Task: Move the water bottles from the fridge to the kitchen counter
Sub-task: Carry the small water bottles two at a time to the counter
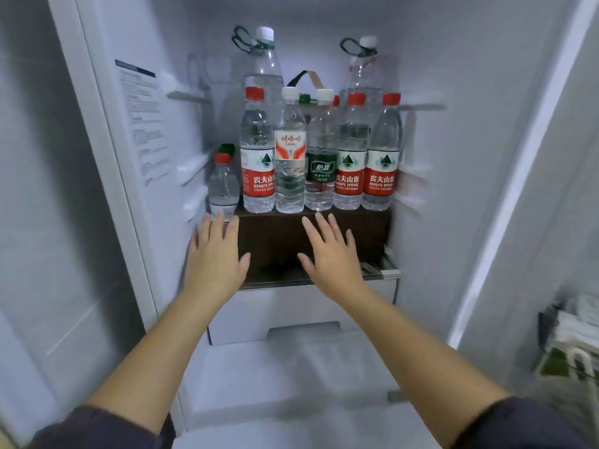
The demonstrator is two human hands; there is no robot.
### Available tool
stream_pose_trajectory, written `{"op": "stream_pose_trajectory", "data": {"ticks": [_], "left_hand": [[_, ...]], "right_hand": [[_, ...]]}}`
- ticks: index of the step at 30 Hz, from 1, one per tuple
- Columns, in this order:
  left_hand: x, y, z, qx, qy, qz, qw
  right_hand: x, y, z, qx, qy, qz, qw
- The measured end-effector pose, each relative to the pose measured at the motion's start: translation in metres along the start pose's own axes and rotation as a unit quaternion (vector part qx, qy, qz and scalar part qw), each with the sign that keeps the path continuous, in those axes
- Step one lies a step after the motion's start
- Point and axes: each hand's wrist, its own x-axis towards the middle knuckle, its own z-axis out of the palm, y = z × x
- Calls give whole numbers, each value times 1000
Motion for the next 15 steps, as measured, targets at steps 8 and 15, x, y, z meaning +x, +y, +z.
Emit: {"op": "stream_pose_trajectory", "data": {"ticks": [8, 15], "left_hand": [[101, 15, -26, 2, 12, -48, 999], [171, 8, -46, -3, -88, -72, 993]], "right_hand": [[28, 5, 13, -36, 23, 14, 999], [29, 12, 15, -40, 27, 0, 999]]}}
